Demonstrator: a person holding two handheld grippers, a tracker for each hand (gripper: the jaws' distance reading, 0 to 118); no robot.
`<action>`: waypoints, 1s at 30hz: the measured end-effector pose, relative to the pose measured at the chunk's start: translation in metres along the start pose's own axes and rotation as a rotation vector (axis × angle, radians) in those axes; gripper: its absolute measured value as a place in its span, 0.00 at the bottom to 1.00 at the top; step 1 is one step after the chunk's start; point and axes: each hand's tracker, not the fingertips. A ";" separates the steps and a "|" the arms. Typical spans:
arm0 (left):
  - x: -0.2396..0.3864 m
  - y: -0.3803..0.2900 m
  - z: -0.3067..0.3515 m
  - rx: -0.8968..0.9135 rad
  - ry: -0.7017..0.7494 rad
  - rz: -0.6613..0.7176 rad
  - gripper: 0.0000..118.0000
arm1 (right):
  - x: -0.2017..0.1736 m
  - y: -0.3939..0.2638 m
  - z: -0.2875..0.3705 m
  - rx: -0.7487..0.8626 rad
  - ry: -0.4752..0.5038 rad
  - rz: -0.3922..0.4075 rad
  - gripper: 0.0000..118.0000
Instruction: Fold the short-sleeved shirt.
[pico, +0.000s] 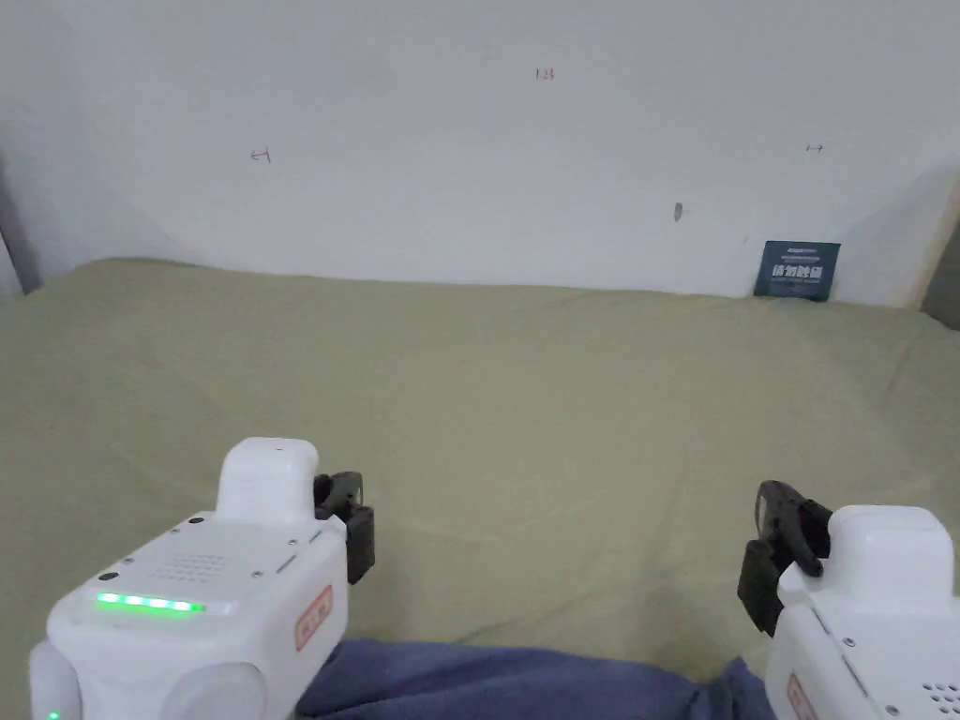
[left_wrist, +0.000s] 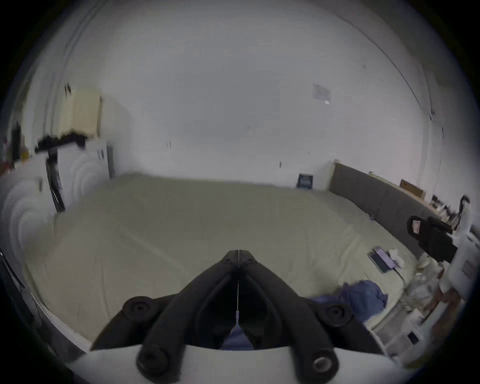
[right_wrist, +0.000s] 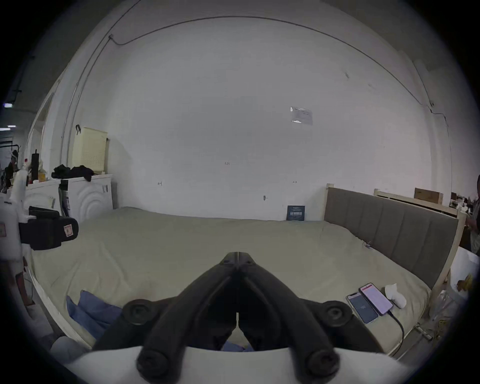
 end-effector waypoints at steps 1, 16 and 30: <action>-0.019 0.000 0.001 -0.063 -0.019 0.038 0.00 | 0.001 0.000 0.003 0.000 0.006 -0.006 0.01; -0.221 -0.070 -0.049 -0.574 -0.304 0.572 0.00 | -0.013 0.005 0.012 -0.048 -0.018 0.033 0.01; -0.227 -0.120 -0.109 -0.667 -0.651 0.799 0.96 | -0.017 0.008 0.009 -0.072 -0.027 0.041 0.01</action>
